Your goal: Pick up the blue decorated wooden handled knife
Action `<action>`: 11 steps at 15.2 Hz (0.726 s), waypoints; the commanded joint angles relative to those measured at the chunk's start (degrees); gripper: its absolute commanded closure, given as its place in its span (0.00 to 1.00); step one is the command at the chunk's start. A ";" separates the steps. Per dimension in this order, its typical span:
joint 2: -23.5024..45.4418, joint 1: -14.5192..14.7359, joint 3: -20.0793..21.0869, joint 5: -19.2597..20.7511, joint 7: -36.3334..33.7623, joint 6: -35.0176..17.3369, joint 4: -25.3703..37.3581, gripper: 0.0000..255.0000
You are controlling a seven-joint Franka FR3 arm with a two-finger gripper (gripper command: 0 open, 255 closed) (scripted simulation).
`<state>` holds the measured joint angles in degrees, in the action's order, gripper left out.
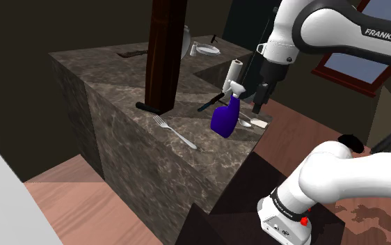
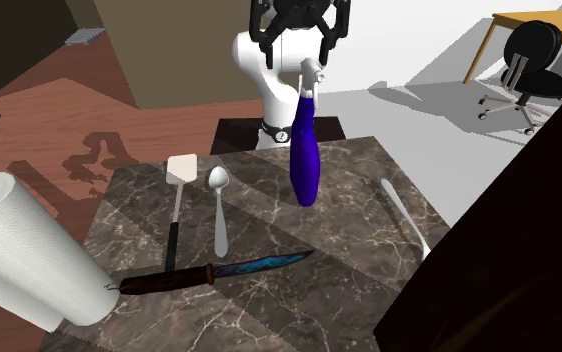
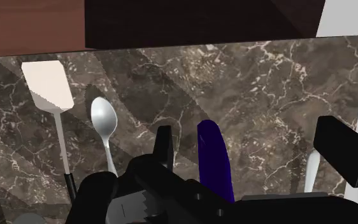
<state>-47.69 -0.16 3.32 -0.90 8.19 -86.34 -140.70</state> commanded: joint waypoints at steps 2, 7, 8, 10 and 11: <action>0.64 0.24 -1.41 1.26 3.06 -1.52 -0.59 0.00; 5.82 1.62 -8.43 6.84 17.90 -9.76 -1.87 0.00; 7.23 1.94 -9.78 7.74 20.79 -11.49 -1.79 0.00; 10.37 2.67 -12.43 9.27 26.54 -14.96 -1.30 0.00; 12.09 3.07 -13.71 9.87 29.41 -16.69 -0.89 0.00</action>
<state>-37.08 2.47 -9.13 8.27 34.43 -101.25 -141.85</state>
